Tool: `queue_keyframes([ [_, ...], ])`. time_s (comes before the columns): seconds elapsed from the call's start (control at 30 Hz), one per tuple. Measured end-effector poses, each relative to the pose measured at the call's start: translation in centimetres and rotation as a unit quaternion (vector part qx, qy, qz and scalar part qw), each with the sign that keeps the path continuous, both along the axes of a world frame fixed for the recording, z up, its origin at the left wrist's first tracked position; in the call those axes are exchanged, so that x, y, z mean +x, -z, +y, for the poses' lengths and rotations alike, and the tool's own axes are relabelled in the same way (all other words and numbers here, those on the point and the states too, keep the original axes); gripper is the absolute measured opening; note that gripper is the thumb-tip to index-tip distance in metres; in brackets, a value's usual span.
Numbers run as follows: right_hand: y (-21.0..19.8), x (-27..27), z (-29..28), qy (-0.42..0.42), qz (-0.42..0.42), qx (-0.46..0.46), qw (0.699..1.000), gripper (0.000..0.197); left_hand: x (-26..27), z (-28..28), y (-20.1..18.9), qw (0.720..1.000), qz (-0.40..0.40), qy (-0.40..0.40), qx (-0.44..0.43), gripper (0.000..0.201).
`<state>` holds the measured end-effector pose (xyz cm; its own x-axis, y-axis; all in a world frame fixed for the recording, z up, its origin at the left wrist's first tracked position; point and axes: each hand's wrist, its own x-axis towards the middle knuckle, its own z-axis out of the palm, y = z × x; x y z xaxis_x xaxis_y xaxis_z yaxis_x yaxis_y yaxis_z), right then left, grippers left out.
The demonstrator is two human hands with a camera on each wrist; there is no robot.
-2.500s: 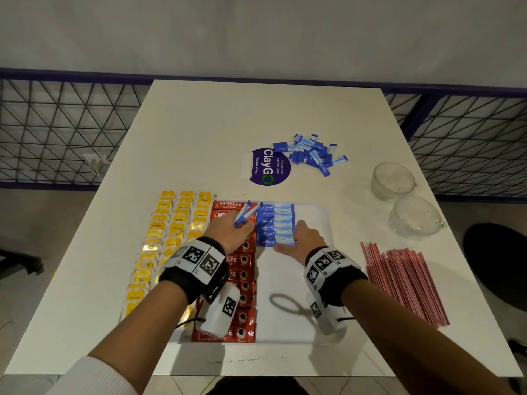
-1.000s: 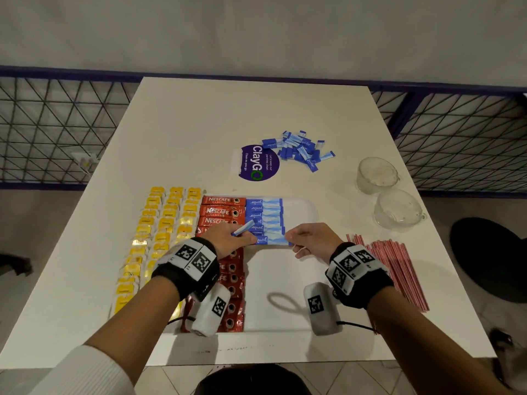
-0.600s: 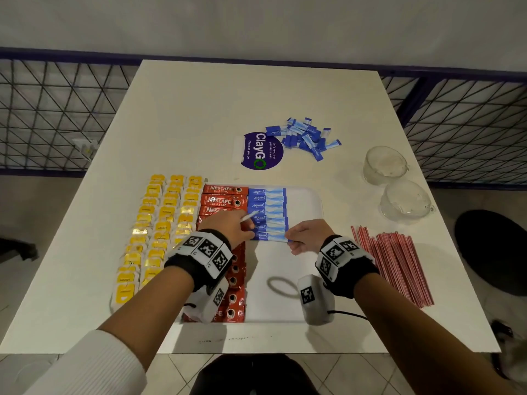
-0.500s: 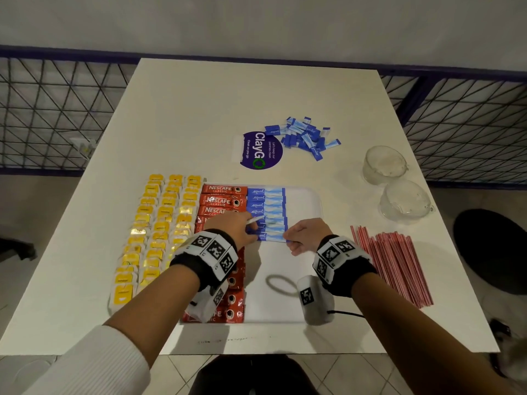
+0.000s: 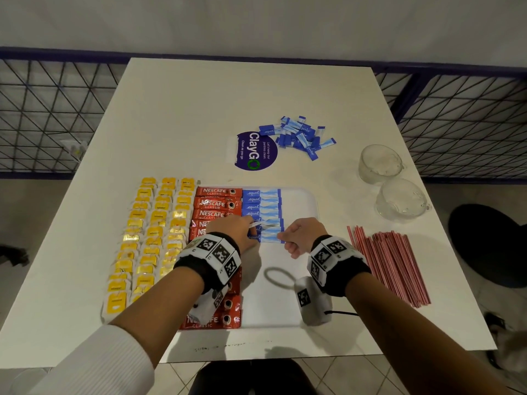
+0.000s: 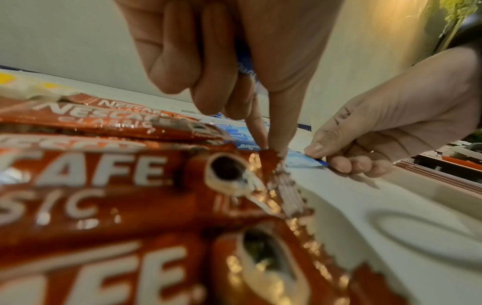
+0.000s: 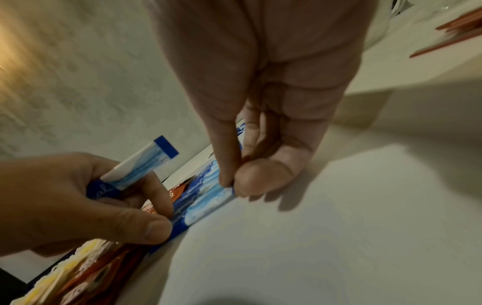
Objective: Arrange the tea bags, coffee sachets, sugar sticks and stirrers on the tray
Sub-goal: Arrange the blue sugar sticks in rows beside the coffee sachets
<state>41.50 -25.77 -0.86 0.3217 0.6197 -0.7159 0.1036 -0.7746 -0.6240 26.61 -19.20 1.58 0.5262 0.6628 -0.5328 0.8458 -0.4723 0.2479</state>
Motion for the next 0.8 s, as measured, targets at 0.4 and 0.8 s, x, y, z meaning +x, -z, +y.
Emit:
queue_keyframes([
  [0.4, -2.4, 0.5, -0.5, -0.105, -0.01, 0.131, 0.986, 0.028, -0.4, -0.1, -0.4, 0.988, -0.119, -0.042, -0.09, 0.014],
  [0.8, -4.9, -0.2, -0.4, -0.152, -0.028, 0.175, 0.972, 0.02, -1.3, -0.9, -2.8, 0.903, -0.276, -0.188, -0.271, 0.021],
])
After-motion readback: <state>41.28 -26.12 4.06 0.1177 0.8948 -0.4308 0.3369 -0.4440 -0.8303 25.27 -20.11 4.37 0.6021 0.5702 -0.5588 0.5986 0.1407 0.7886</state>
